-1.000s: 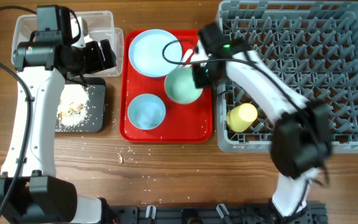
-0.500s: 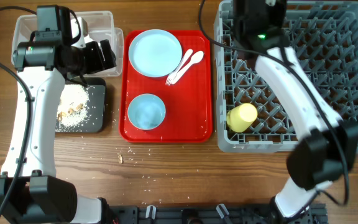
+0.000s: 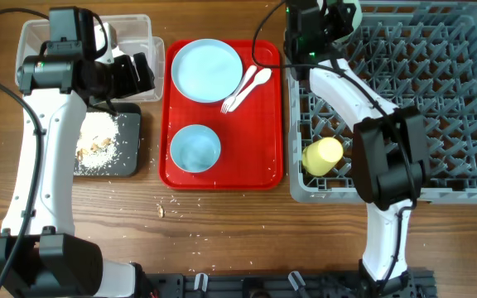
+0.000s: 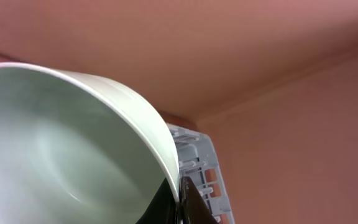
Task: Sort waste into correct bins and load items into the dishwasher rack
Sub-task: 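Grasp the mint-green bowl with the right gripper and place it in the rack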
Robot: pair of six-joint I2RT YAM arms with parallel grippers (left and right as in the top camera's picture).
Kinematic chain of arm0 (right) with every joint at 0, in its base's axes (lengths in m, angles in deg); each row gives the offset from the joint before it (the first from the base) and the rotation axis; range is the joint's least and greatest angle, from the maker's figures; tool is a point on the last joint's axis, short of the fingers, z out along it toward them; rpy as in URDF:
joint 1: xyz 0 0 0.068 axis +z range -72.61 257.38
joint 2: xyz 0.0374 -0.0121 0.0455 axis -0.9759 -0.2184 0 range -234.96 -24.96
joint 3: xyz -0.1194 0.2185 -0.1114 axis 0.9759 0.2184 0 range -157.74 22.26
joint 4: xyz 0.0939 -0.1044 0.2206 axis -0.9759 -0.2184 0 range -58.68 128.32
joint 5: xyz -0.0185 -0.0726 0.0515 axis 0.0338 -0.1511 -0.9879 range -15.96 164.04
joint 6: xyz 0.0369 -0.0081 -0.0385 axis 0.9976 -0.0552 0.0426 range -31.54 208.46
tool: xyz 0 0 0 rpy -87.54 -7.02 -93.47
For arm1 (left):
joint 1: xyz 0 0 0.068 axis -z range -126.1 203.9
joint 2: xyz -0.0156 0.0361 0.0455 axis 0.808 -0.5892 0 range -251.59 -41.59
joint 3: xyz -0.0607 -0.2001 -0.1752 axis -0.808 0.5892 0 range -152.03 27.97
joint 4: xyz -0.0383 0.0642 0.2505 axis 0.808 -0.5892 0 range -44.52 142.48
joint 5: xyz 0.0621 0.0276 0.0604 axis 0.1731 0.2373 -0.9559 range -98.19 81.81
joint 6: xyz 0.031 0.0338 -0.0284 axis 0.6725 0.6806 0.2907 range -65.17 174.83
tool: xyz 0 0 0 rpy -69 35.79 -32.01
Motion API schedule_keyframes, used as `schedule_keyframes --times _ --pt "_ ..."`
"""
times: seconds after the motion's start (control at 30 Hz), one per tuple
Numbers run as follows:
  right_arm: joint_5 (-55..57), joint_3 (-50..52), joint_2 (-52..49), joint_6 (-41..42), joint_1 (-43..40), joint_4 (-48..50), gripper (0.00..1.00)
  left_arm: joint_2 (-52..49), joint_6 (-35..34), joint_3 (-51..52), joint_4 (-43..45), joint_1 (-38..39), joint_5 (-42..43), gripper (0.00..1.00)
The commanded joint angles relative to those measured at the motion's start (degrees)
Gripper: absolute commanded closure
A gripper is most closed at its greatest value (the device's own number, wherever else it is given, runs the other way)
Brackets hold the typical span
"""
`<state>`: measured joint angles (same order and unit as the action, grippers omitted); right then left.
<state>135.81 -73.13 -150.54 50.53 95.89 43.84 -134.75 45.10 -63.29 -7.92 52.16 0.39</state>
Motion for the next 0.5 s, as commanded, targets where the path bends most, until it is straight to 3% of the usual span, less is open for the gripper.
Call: schedule_keyframes --times 0.0,0.3,0.37,0.43,0.47 --pt "-0.3 -0.5 -1.2 -0.4 0.9 -1.7 0.96 0.2 0.3 -0.8 0.1 0.0 -0.3 0.00" --pt "0.4 -0.5 -1.2 0.6 6.7 -7.9 0.95 0.2 0.3 -0.8 0.1 0.0 -0.3 0.00" --pt "0.3 -0.5 -1.2 0.6 7.9 -8.4 0.89 0.2 0.3 -0.8 0.1 0.0 -0.3 0.00" --pt "0.3 -0.5 -1.2 0.6 9.3 -8.6 0.71 0.2 0.3 -0.8 0.1 0.0 -0.3 0.00" --pt "0.3 -0.5 -1.2 0.6 10.1 -8.5 0.52 0.2 0.3 -0.8 0.1 0.0 -0.3 0.00"
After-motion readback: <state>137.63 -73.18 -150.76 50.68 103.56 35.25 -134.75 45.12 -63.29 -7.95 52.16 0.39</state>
